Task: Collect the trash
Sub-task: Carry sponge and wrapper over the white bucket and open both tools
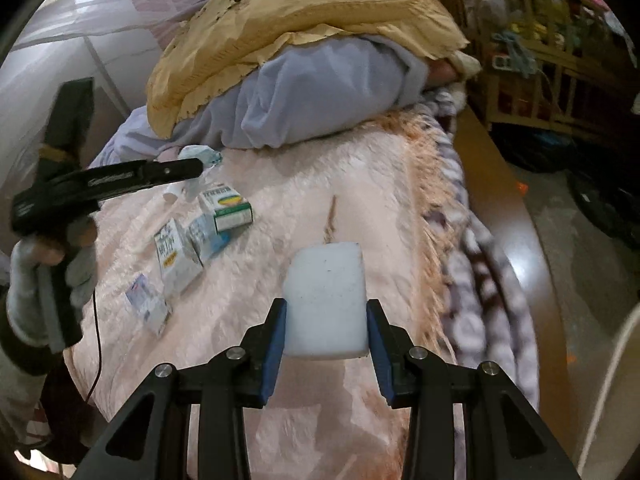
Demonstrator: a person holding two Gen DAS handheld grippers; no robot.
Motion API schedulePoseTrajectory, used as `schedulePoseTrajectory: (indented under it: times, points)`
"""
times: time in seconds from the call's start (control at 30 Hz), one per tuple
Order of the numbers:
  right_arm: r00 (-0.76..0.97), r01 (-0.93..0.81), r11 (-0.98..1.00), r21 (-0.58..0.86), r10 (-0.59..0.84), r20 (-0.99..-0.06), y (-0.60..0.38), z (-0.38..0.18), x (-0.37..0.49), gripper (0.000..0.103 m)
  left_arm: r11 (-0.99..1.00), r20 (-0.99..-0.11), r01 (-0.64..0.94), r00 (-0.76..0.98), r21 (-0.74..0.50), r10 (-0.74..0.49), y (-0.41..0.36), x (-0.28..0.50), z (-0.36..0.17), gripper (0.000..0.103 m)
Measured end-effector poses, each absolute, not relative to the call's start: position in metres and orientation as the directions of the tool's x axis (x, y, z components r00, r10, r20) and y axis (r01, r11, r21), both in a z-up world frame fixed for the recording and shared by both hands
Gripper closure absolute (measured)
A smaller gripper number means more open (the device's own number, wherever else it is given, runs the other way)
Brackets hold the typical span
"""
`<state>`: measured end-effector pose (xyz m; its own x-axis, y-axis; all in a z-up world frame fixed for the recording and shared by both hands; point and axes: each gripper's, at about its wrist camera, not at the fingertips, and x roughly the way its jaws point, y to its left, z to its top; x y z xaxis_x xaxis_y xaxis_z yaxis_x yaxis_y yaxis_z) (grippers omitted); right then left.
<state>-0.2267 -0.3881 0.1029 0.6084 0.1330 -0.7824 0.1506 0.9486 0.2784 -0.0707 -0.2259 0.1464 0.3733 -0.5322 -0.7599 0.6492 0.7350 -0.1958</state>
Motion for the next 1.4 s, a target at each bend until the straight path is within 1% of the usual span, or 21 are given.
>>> schedulePoseTrajectory:
  times: [0.13,0.4,0.73,0.93,1.03,1.23,1.4]
  points:
    - [0.621,0.185,0.941,0.285,0.113,-0.776,-0.394,0.11,-0.259,0.066,0.673,-0.742,0.721,0.358,-0.166,-0.567,-0.249,-0.124,0.159,0.089]
    - [0.646,0.277,0.919,0.281,0.038,-0.762,-0.425,0.125,-0.322,0.066,0.56,-0.731,0.816,0.294,-0.145,-0.616,-0.297,-0.197,0.173,0.089]
    - [0.633,0.424,0.865,0.268,-0.071,-0.771,-0.484,0.127,-0.396,0.066,0.459,-0.729,0.881,0.237,-0.117,-0.642,-0.356,-0.257,0.174,0.089]
    - [0.628,0.485,0.831,0.271,-0.116,-0.77,-0.511,0.124,-0.424,0.066,0.411,-0.741,0.902,0.186,-0.131,-0.645,-0.39,-0.279,0.166,0.089]
    - [0.615,0.517,0.814,0.264,-0.139,-0.776,-0.526,0.12,-0.437,0.066,0.383,-0.745,0.911,0.148,-0.154,-0.651,-0.407,-0.287,0.161,0.089]
    - [0.588,0.589,0.759,0.278,-0.167,-0.792,-0.559,0.105,-0.458,0.066,0.343,-0.749,0.908,0.05,-0.242,-0.661,-0.442,-0.297,0.149,0.089]
    - [0.576,0.617,0.733,0.286,-0.173,-0.799,-0.577,0.094,-0.465,0.066,0.329,-0.749,0.889,-0.023,-0.318,-0.662,-0.47,-0.299,0.134,0.089]
